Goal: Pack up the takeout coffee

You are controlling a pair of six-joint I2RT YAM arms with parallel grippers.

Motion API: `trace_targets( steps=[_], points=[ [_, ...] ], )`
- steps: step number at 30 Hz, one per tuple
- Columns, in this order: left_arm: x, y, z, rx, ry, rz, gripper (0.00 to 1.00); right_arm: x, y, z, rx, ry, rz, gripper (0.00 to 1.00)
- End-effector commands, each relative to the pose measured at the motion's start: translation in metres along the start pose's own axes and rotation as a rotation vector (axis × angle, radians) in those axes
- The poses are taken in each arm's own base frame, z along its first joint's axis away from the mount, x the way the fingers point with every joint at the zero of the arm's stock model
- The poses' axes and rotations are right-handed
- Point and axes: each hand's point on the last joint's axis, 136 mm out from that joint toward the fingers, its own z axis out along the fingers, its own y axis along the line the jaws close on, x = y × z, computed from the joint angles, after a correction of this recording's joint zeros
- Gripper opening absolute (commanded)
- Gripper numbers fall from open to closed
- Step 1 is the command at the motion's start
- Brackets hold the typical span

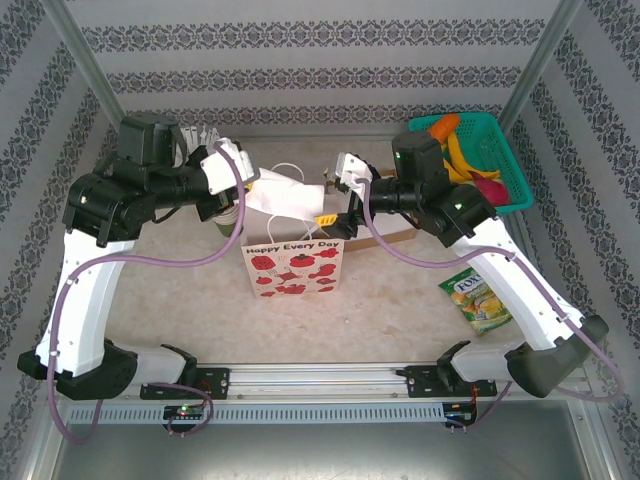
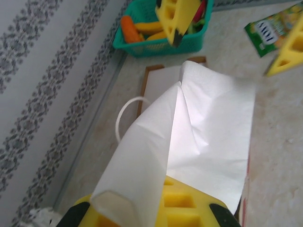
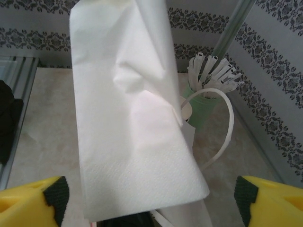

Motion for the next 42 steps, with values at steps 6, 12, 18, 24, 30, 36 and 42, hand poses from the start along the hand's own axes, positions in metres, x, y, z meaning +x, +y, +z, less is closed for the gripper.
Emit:
trace_targets(
  steps=[6,12,18,24,30,36,42],
  points=[
    [0.018,0.033,0.004,-0.169,0.109,-0.024,0.0,0.003,0.029,0.014,-0.171,-0.03,0.016,0.93],
    [0.02,0.0,0.013,0.006,0.08,0.011,0.0,0.01,0.036,0.022,-0.196,-0.019,0.026,0.92],
    [0.028,-0.035,0.015,0.162,0.061,0.074,0.0,0.021,0.027,0.018,-0.103,0.027,0.022,0.92],
    [0.046,-0.031,0.035,0.208,0.172,0.101,0.0,0.021,0.025,0.019,-0.092,0.024,0.062,0.92],
    [0.049,-0.033,0.049,0.265,0.266,0.259,0.0,0.022,0.027,0.017,-0.1,0.023,0.097,0.92],
    [0.065,-0.031,0.053,0.271,0.446,0.404,0.0,0.026,0.033,0.021,-0.126,0.029,0.126,0.92],
    [0.057,-0.055,0.038,0.382,0.377,0.443,0.0,0.036,0.032,0.024,-0.113,0.054,0.137,0.91]
  ],
)
